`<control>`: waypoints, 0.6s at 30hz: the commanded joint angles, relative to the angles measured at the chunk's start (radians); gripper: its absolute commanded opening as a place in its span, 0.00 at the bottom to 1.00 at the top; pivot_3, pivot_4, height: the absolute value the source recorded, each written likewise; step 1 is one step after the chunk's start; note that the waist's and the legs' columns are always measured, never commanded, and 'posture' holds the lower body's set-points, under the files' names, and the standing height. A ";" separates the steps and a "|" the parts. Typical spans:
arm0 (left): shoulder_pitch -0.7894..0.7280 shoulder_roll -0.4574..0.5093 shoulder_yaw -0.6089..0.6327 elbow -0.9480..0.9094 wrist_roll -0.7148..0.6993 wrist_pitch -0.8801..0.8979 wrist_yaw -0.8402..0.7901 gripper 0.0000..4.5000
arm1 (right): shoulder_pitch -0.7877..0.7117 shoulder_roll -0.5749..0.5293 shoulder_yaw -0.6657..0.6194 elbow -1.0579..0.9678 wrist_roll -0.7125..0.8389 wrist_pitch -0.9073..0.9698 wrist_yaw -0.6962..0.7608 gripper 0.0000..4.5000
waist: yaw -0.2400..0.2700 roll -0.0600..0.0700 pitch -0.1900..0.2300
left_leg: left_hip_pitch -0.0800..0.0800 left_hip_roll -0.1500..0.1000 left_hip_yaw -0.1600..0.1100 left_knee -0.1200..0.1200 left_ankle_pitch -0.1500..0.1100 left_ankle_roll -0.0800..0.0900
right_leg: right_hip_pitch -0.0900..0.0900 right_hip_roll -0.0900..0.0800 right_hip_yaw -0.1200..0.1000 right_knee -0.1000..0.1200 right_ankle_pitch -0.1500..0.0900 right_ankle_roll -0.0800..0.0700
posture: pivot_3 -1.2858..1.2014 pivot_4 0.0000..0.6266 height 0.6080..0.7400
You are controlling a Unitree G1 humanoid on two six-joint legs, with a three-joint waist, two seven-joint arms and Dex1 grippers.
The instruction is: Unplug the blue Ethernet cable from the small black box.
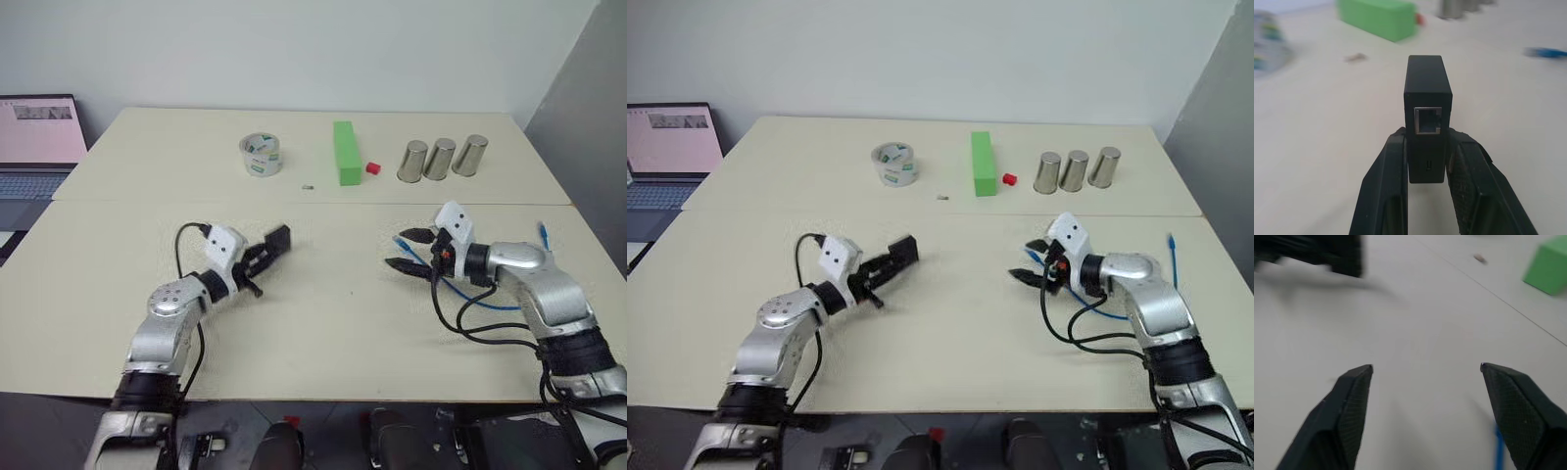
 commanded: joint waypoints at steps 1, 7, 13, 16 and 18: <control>-0.070 -0.026 0.067 0.160 0.050 -0.168 0.141 0.17 | -0.008 0.027 0.006 -0.102 0.031 0.041 -0.021 0.85 | 0.000 0.000 0.000 | 0.001 0.000 0.000 0.000 0.000 0.000 | 0.001 0.000 0.000 0.000 0.000 0.000 | 0.52 0.24 1.00; -0.156 -0.069 0.092 0.458 0.086 -0.285 0.254 0.17 | -0.014 0.064 0.047 -0.116 0.002 0.043 -0.051 0.85 | 0.003 0.000 0.000 | 0.001 -0.002 0.000 0.001 0.000 0.000 | 0.002 -0.001 0.000 -0.001 0.001 0.002 | 0.52 0.24 1.00; -0.128 -0.067 0.107 0.516 0.061 -0.294 0.221 0.49 | 0.008 0.056 0.046 -0.135 -0.005 0.050 -0.071 0.86 | 0.003 0.000 0.000 | 0.001 -0.003 -0.002 0.000 0.000 0.000 | 0.002 -0.002 -0.002 0.000 0.002 0.002 | 0.52 0.24 1.00; -0.082 -0.065 0.121 0.456 0.042 -0.276 0.200 0.63 | 0.026 0.050 0.041 -0.152 -0.004 0.059 -0.083 0.86 | -0.003 0.000 0.000 | 0.001 -0.002 -0.002 0.000 0.000 0.000 | 0.002 -0.002 -0.002 0.000 0.002 0.002 | 0.52 0.24 1.00; -0.025 -0.063 0.125 0.365 0.032 -0.248 0.196 0.72 | 0.040 0.047 0.035 -0.165 -0.002 0.064 -0.093 0.86 | -0.008 0.000 0.000 | 0.002 -0.002 -0.001 0.000 0.000 0.000 | 0.002 -0.002 -0.002 0.000 0.002 0.002 | 0.52 0.24 1.00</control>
